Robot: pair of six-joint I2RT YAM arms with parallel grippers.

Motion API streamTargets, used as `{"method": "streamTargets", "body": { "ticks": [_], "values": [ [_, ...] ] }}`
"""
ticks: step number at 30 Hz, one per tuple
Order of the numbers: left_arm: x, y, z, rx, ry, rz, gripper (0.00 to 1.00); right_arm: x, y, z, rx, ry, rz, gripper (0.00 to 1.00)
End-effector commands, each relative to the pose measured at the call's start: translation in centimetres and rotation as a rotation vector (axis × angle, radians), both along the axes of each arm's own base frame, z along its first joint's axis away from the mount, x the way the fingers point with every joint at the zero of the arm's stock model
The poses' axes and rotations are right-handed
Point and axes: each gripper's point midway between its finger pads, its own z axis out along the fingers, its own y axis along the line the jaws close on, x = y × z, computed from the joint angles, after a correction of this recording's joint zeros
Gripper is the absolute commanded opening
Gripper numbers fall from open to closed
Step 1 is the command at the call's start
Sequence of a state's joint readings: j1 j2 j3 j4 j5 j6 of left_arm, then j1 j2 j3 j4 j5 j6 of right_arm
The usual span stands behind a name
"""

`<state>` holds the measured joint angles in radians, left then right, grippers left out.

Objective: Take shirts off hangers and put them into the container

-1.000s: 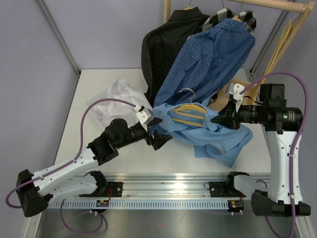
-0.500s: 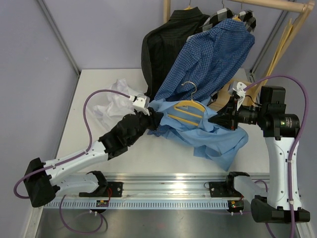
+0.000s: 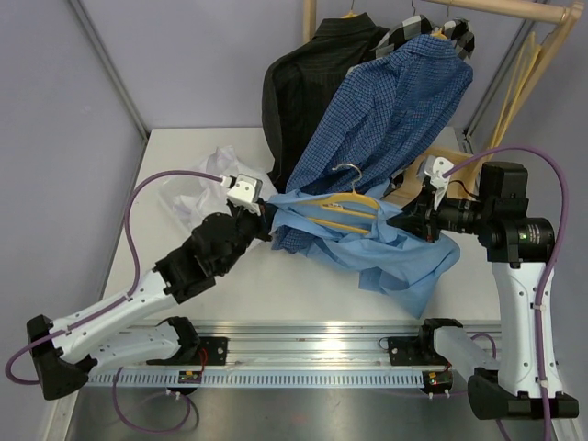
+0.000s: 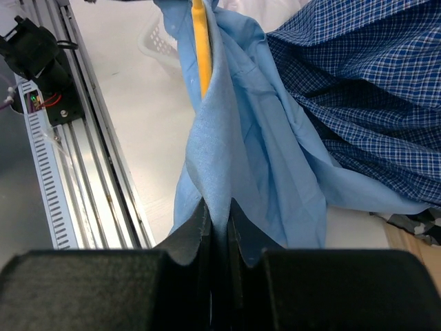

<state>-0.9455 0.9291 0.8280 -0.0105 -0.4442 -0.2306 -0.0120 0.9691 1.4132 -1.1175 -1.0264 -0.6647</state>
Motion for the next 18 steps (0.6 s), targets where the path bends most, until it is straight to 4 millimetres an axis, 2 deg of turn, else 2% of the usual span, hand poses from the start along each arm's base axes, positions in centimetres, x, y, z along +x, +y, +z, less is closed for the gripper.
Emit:
{"method": "streamTargets", "body": {
  "ticks": [1,5,6,9,13,14,16,17,18],
  "values": [
    [1.2,6.4,2.1,0.162,-0.052,0.220,0.00,1.9,-2.6,-1.0,-0.152,-0.087,-0.110,0.00],
    [1.0,6.6,0.7,0.332,-0.008,0.169,0.00,1.4,-2.3,-1.4,-0.164,-0.116,-0.049,0.00],
    [1.0,6.4,-0.3,0.383,0.021,0.148,0.00,0.6,-1.8,-1.5,-0.149,-0.106,-0.011,0.00],
    [1.1,6.1,-1.1,0.443,0.041,0.099,0.00,-0.3,-1.0,-1.2,-0.122,-0.134,0.056,0.00],
    [0.8,4.7,-1.1,0.462,0.021,0.001,0.14,-0.6,-0.5,-1.3,-0.094,-0.126,0.086,0.00],
    [0.4,3.9,-0.9,0.467,0.002,-0.061,0.26,-0.5,-0.5,-1.4,-0.094,-0.121,0.086,0.00],
    [-0.3,3.1,-0.5,0.462,-0.025,-0.135,0.45,-0.3,-0.6,-1.6,-0.095,-0.108,0.078,0.00],
    [-1.2,2.3,0.0,0.452,-0.057,-0.215,0.71,-0.1,-0.7,-1.6,-0.098,-0.113,0.071,0.00],
    [-1.9,2.0,0.4,0.443,-0.079,-0.260,0.84,0.1,-0.9,-1.8,-0.109,-0.111,0.058,0.00]
  ]
}}
